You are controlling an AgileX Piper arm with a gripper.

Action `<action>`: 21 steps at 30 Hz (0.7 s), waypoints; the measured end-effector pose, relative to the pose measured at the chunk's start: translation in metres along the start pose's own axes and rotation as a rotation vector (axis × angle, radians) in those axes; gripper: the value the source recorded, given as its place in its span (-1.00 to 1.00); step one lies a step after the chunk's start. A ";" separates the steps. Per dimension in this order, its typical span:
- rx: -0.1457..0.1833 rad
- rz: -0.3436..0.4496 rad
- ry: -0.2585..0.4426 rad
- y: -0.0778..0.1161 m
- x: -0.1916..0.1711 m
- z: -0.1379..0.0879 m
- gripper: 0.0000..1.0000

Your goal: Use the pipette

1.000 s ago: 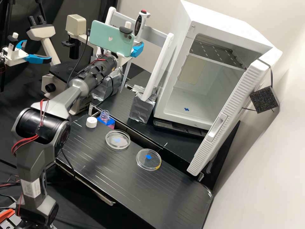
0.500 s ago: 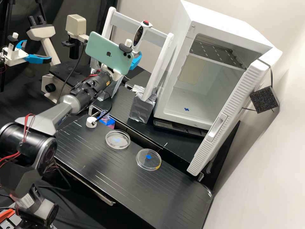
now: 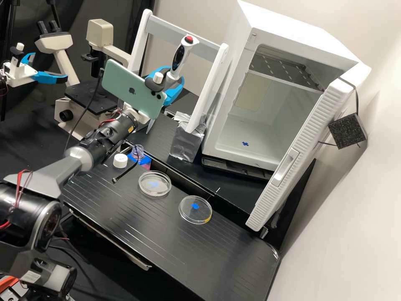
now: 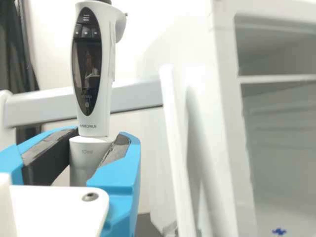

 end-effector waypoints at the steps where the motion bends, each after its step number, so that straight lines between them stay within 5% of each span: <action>1: -0.005 -0.016 -0.003 -0.004 -0.003 0.002 -1.00; 9: -0.040 -0.070 0.003 -0.020 -0.015 0.011 -1.00; 21: -0.069 -0.032 0.079 -0.036 -0.029 0.011 -1.00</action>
